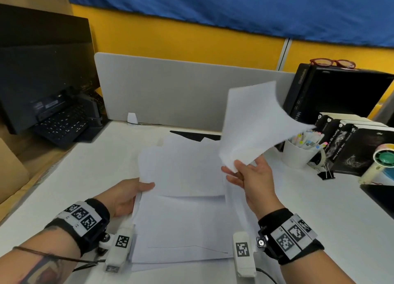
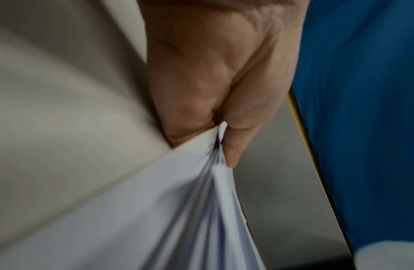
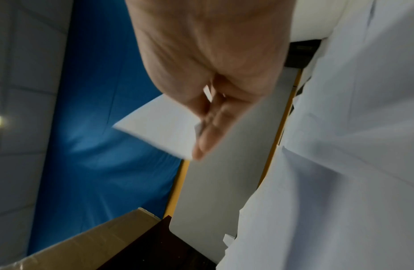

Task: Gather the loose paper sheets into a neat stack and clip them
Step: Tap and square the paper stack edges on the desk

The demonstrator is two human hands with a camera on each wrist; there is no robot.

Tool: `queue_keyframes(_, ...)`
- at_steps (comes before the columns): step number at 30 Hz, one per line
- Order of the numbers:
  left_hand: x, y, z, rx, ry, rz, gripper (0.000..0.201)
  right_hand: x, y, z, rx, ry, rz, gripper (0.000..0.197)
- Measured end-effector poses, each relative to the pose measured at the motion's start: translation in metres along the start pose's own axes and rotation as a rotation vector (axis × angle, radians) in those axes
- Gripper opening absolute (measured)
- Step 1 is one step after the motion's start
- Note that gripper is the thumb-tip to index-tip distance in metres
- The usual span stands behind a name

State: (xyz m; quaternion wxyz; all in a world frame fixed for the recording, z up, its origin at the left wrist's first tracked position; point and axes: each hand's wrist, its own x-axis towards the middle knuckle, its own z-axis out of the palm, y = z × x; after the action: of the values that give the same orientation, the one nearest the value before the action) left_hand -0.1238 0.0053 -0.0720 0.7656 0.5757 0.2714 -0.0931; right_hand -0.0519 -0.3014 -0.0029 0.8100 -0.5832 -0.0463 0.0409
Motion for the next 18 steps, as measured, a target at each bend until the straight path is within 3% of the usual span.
queue_keyframes(3,-0.001,-0.001,-0.001,0.093,-0.065,0.039,0.048,0.001,0.01,0.001,-0.296,-0.184,0.261,0.032)
queue_keyframes(7,-0.006,0.004,0.0,0.124,-0.164,0.053,0.105,0.006,0.028,-0.002,-0.685,-0.243,0.415,0.01)
queue_keyframes(11,-0.005,0.019,0.008,-0.102,-0.158,-0.027,0.081,0.01,0.037,-0.001,-0.886,-0.258,0.437,0.018)
queue_keyframes(13,-0.002,0.024,0.017,0.014,-0.114,-0.016,0.083,0.01,0.04,-0.001,-0.953,-0.256,0.444,0.023)
queue_keyframes(16,0.005,0.023,0.022,0.202,-0.037,-0.03,0.104,0.013,0.035,-0.006,-1.073,-0.204,0.376,0.039)
queue_keyframes(18,0.016,0.021,0.017,0.226,0.026,-0.017,0.096,0.016,0.03,-0.012,-1.163,-0.18,0.348,0.055)
